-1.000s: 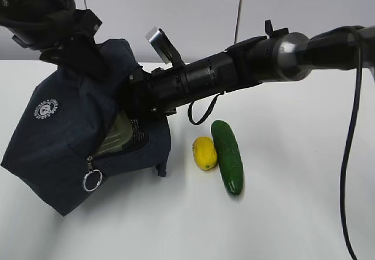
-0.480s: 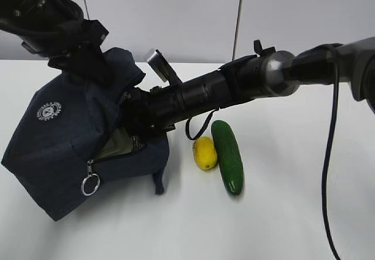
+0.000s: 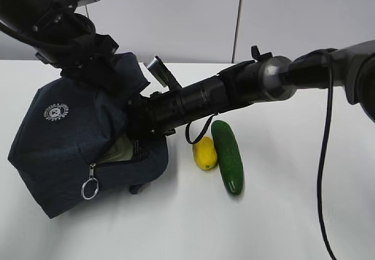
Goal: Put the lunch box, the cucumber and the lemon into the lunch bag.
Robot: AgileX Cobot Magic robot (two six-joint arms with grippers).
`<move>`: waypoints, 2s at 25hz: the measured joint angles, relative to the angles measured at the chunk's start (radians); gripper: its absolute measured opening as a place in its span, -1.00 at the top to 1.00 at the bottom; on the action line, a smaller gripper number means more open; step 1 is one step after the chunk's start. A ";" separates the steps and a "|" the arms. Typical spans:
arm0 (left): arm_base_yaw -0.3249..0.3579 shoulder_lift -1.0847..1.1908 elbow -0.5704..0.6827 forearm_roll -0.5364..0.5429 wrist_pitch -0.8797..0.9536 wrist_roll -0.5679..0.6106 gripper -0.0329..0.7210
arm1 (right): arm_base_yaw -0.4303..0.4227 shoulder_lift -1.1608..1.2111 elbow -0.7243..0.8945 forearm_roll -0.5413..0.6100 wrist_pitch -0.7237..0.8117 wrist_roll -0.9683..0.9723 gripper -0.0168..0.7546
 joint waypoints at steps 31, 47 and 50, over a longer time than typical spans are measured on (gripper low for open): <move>0.000 0.043 0.000 -0.007 -0.019 0.027 0.87 | 0.000 0.024 -0.002 0.001 -0.012 -0.014 -0.01; 0.000 0.045 0.000 -0.001 -0.019 0.027 0.87 | -0.047 0.025 -0.008 -0.009 0.110 -0.014 -0.17; 0.000 0.045 0.000 -0.001 -0.019 0.027 0.87 | -0.109 0.021 -0.008 -0.019 0.132 0.000 -0.17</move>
